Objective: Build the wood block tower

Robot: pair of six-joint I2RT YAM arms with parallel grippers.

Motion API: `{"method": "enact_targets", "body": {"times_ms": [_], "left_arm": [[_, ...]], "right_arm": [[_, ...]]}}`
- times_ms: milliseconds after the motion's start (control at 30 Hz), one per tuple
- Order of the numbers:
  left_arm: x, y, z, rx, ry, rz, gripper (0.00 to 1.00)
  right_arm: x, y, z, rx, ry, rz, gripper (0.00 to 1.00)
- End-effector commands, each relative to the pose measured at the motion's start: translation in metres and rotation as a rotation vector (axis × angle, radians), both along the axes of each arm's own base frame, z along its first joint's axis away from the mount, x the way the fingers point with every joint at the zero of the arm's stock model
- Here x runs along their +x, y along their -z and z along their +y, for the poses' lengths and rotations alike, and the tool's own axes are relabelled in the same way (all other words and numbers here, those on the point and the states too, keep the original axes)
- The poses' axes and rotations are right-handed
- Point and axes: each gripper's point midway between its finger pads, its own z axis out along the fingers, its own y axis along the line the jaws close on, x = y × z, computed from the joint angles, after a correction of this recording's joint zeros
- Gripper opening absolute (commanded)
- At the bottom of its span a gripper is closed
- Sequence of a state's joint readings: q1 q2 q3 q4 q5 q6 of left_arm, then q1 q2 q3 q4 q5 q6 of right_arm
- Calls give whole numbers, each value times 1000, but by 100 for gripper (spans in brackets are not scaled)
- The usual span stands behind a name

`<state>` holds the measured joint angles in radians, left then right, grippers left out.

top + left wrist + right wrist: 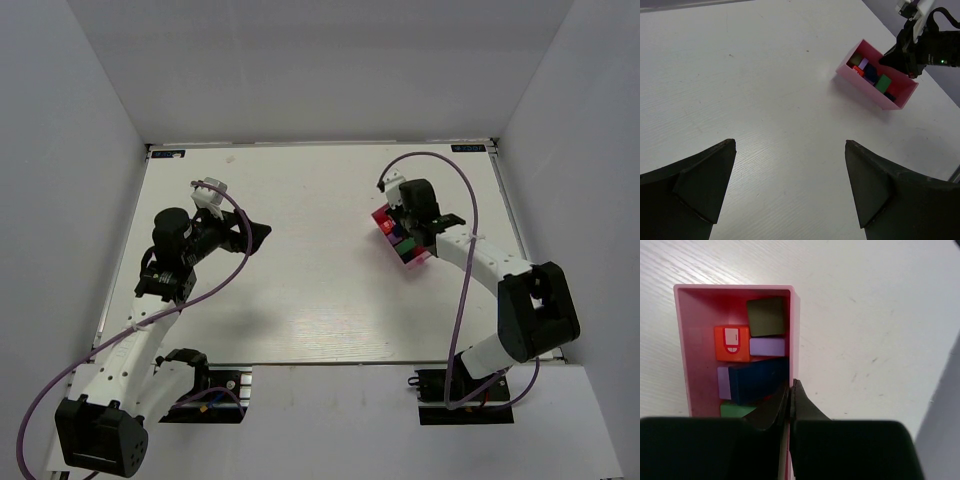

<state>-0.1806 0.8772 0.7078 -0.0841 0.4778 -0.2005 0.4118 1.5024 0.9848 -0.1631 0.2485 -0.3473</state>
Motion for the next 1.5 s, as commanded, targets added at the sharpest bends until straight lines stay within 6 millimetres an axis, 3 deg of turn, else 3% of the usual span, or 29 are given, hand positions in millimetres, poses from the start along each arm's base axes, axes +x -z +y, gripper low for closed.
{"method": "enact_targets", "body": {"times_ms": [0, 267, 333, 500, 533, 700, 1000, 1167, 1400, 1467], "left_arm": [[0, -12, 0, -7, -6, -22, 100], [0, -12, 0, -7, -6, -22, 100], [2, -9, -1, -5, -6, -13, 100], [2, -9, -1, -5, -6, -13, 100], [2, -9, -1, -5, -6, -13, 100], [2, -9, -1, -5, -6, -13, 100], [2, -9, -1, -5, -6, -13, 100], [2, -9, -1, -5, -6, -13, 100], [2, -9, -1, -5, -6, -13, 100], [2, -9, -1, -5, -6, -13, 100]], "right_arm": [[19, -33, -13, -116, 52, -191, 0], [19, -38, -24, -281, 101, -301, 0], [21, -42, -19, -302, 86, -337, 0], [15, -33, -24, -444, 85, -375, 0], [19, -40, -22, -436, 104, -421, 0], [13, -34, -18, -567, 71, -471, 0], [5, -28, -8, -616, 15, -497, 0], [0, -10, -2, -633, -38, -446, 21], [-4, 1, -1, -674, -50, -430, 23], [-5, 4, 1, -674, -67, -427, 18]]}}
